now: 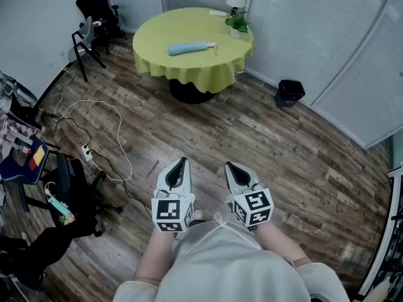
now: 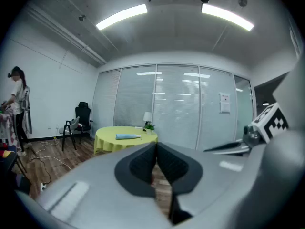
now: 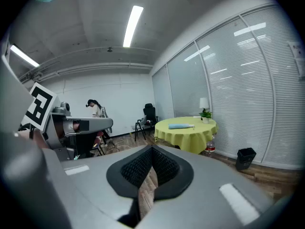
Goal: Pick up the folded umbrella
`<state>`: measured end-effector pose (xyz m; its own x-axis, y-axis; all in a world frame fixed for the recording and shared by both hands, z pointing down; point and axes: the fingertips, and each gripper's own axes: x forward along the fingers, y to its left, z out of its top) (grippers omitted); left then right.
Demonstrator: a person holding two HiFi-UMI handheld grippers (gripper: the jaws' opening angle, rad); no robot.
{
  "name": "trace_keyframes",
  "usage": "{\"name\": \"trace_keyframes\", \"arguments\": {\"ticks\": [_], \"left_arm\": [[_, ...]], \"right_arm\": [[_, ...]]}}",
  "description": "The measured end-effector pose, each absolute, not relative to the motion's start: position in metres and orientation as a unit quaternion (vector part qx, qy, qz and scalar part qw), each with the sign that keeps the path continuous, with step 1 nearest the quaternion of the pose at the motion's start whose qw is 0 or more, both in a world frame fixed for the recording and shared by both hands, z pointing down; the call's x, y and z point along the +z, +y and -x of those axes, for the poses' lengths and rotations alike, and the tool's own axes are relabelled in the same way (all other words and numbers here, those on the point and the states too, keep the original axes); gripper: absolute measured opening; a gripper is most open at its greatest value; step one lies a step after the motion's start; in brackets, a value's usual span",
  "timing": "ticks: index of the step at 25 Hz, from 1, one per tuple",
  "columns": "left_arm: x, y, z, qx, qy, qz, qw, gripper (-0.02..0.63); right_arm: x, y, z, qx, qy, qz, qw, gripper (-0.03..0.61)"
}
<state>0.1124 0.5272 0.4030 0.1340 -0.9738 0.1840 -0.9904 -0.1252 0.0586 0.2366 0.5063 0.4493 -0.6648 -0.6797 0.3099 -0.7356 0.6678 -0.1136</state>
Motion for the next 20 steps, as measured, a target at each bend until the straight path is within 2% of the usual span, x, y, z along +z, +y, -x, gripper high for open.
{"name": "trace_keyframes", "arguments": {"ticks": [20], "left_arm": [[0.426, 0.518, -0.006, 0.033, -0.659, -0.741, 0.123, 0.006]], "right_arm": [[0.475, 0.490, -0.146, 0.139, -0.889, -0.413, 0.140, -0.002]]}}
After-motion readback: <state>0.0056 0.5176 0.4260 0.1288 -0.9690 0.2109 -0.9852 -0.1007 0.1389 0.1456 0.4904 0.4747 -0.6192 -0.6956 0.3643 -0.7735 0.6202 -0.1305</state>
